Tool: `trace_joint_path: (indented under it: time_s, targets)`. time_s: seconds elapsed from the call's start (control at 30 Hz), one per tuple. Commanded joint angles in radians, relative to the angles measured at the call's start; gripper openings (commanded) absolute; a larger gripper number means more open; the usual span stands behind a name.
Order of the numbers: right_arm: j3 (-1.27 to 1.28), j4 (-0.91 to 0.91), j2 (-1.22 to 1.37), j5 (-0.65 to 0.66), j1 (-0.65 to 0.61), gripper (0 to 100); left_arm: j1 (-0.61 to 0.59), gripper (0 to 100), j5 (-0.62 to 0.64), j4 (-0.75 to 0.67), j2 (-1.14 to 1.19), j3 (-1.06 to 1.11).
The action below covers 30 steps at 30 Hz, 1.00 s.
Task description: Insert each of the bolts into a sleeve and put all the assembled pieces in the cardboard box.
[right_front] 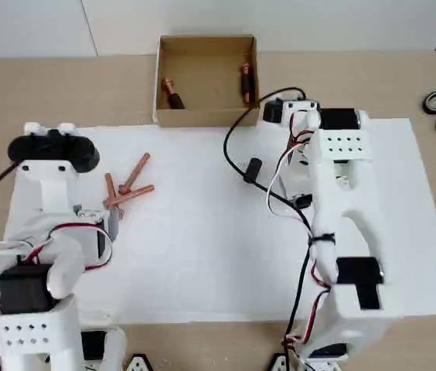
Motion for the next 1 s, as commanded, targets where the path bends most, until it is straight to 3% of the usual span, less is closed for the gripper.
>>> trace_joint_path:
  time_s: [0.0,0.23,0.37,0.47,0.6,0.97]
  targets:
    - [-0.052,0.018,-0.088,0.009,0.005,0.5,0.005,17,0.018,-0.005,0.155,-0.102]
    - [-0.052,0.018,-0.088,0.0,0.002,0.5,0.006,17,0.27,-0.014,0.62,-0.349]
    - [-0.052,0.018,-0.088,0.0,0.004,0.5,-0.002,17,0.365,-0.023,0.752,-0.409]
    - [-0.052,0.019,-0.088,0.0,0.002,0.4,0.009,17,0.322,-0.081,0.809,-0.41]
    - [-0.051,0.019,-0.088,0.0,0.002,0.4,0.037,18,0.055,-0.203,0.878,-0.41]
    - [-0.051,0.019,-0.088,-0.025,0.002,0.4,0.069,17,-0.005,-0.443,1.125,-0.45]
